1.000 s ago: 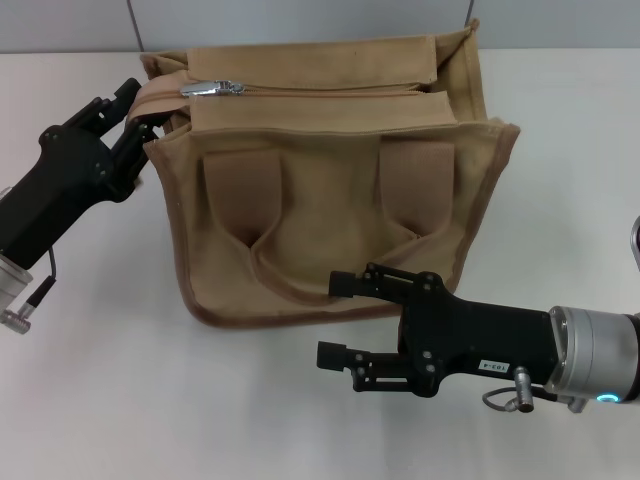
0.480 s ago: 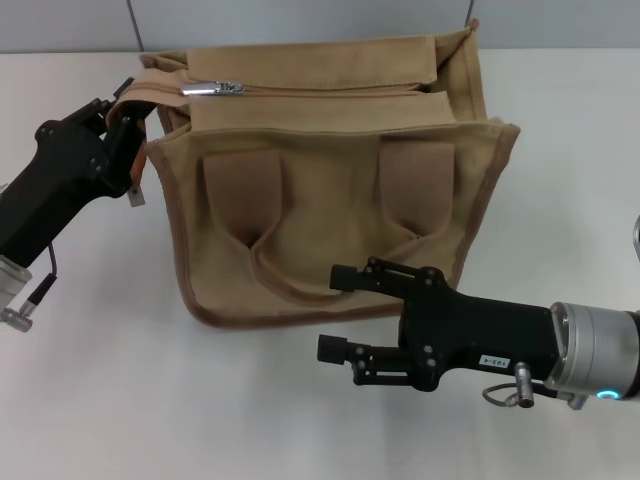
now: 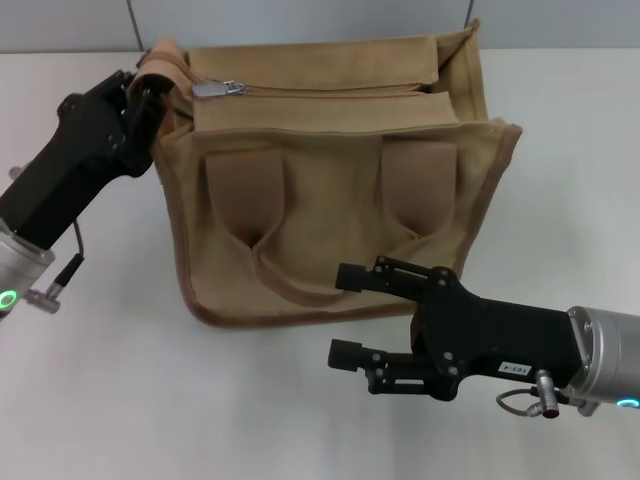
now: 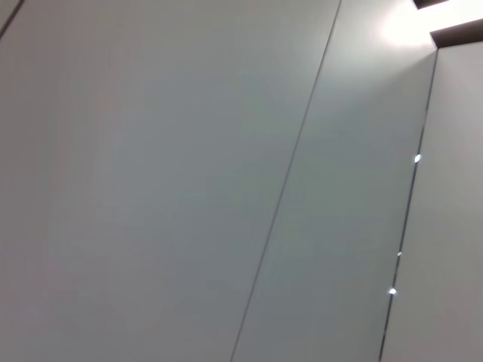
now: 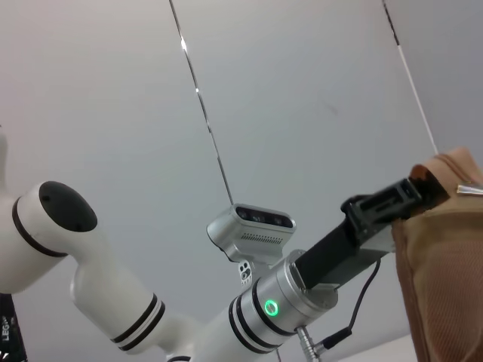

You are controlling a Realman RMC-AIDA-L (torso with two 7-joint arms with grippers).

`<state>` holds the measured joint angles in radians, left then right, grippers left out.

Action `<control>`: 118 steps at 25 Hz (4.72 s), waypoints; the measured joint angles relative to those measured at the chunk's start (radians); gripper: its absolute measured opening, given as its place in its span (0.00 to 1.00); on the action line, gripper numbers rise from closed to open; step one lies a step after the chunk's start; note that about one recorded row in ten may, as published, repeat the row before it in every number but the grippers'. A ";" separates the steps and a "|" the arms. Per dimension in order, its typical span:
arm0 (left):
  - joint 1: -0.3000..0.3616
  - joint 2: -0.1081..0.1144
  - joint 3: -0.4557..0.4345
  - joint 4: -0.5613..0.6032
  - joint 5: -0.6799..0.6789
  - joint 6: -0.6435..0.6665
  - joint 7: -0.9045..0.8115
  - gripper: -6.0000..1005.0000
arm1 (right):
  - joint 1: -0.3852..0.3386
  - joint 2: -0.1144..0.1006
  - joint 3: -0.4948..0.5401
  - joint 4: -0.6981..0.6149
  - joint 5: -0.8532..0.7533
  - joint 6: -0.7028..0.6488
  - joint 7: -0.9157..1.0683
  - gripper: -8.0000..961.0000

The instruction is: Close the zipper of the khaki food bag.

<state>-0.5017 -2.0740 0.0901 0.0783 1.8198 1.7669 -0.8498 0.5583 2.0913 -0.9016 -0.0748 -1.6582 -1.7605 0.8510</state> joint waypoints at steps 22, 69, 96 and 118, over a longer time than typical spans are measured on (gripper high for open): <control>-0.102 -0.004 -0.016 -0.059 -0.001 0.035 -0.015 0.07 | 0.051 -0.007 0.309 -0.006 0.014 -0.088 0.239 0.84; -0.171 -0.006 -0.023 -0.132 0.025 0.057 -0.005 0.07 | 0.194 -0.001 0.267 -0.029 0.062 0.017 0.327 0.84; -0.170 -0.006 -0.023 -0.133 0.026 0.060 -0.005 0.07 | 0.191 -0.001 0.274 -0.029 0.075 0.079 0.399 0.55; -0.158 -0.006 -0.029 -0.134 0.025 0.062 -0.005 0.07 | 0.170 -0.001 0.277 -0.036 0.081 0.086 0.402 0.01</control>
<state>-0.6601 -2.0800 0.0613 -0.0552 1.8444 1.8287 -0.8544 0.7283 2.0903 -0.6243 -0.1103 -1.5770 -1.6750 1.2535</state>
